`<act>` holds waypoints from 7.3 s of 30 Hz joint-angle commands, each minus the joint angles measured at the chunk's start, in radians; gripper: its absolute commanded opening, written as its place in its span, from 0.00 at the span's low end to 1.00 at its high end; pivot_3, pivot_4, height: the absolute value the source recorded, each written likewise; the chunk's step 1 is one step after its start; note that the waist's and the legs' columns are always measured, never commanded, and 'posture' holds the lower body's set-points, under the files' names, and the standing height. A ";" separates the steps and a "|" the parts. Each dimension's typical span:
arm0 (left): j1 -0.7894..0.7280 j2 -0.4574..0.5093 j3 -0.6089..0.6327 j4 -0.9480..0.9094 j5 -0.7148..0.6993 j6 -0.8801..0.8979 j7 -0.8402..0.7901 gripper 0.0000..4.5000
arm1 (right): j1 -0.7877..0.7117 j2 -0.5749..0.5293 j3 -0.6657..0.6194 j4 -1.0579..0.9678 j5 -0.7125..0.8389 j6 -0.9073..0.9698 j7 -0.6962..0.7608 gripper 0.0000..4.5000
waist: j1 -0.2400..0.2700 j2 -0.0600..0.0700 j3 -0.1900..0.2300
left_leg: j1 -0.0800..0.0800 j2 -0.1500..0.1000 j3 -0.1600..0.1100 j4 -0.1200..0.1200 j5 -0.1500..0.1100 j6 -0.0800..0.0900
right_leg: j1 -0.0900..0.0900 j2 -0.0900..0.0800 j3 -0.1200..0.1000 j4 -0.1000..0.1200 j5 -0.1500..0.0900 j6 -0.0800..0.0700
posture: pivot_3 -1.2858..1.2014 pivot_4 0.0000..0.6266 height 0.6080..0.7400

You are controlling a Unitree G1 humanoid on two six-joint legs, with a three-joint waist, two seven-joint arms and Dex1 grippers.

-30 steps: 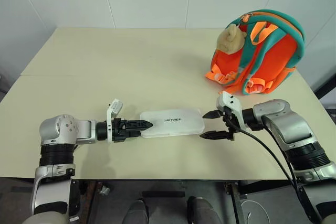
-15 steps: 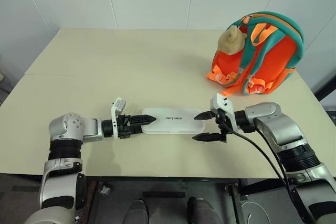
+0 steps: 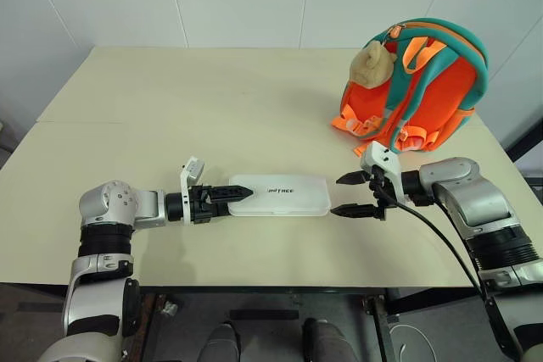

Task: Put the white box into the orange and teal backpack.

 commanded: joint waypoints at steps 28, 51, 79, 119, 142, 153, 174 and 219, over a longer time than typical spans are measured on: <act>0.055 0.007 0.062 -0.047 -0.141 0.087 0.046 0.45 | 0.007 0.025 -0.051 0.130 -0.044 -0.207 0.041 1.00 | -0.002 0.000 0.000 | -0.001 0.000 0.000 -0.004 -0.002 -0.001 | -0.002 0.000 0.000 0.000 0.004 0.010 | 0.52 0.24 1.00; 0.277 0.000 0.192 -0.431 -0.331 -0.038 0.117 0.30 | -0.207 -0.073 -0.329 0.236 -0.015 -0.028 -0.397 1.00 | -0.001 -0.001 0.001 | -0.003 0.000 0.015 -0.004 -0.003 -0.001 | -0.012 0.000 0.015 0.000 0.003 0.011 | 0.52 0.24 1.00; 0.343 0.025 0.143 -0.466 -0.323 -0.168 0.076 0.30 | -0.560 0.058 -0.316 0.867 -0.074 -0.338 -0.421 1.00 | -0.027 -0.001 0.001 | -0.002 0.000 0.021 -0.001 -0.010 0.007 | -0.012 0.001 0.021 -0.002 0.005 0.014 | 0.52 0.24 1.00; 0.434 0.172 0.392 -0.544 -0.287 -0.622 0.036 0.30 | -0.260 0.088 -0.287 -0.265 0.647 0.658 0.220 0.01 | -0.010 -0.001 0.001 | -0.003 0.006 0.021 -0.001 -0.016 0.004 | -0.015 0.007 0.024 0.001 0.000 0.011 | 0.52 0.24 1.00; 0.561 0.282 0.493 -0.831 -0.583 -0.701 0.039 0.30 | -0.163 0.062 -0.171 -0.238 0.596 0.522 0.175 0.01 | -0.001 -0.002 0.001 | -0.002 0.006 0.021 0.004 -0.017 0.005 | -0.015 0.008 0.024 0.003 -0.005 0.000 | 0.52 0.24 1.00; 0.566 0.321 0.362 -0.751 -0.413 -0.796 -0.129 0.30 | -0.137 0.026 -0.191 -0.265 0.613 0.539 0.162 0.01 | -0.003 -0.002 0.001 | -0.002 0.006 0.022 0.005 -0.018 0.006 | -0.014 0.008 0.024 0.002 -0.005 -0.001 | 0.52 0.24 1.00; 0.123 0.433 -0.206 -0.620 0.093 -0.834 -0.249 0.30 | -0.130 0.016 -0.156 -0.272 0.618 0.533 0.167 0.01 | 0.004 -0.002 0.001 | -0.002 0.006 0.022 0.006 -0.018 0.006 | -0.013 0.008 0.024 0.001 -0.004 0.002 | 0.52 0.24 1.00; 0.086 0.308 -0.035 -0.871 -0.078 -0.734 -0.258 0.94 | -0.154 0.074 -0.111 -0.179 0.543 0.446 0.156 0.01 | 0.000 -0.002 0.001 | -0.002 0.006 0.021 0.007 -0.019 0.007 | -0.014 0.008 0.025 0.009 -0.005 0.013 | 0.52 0.24 1.00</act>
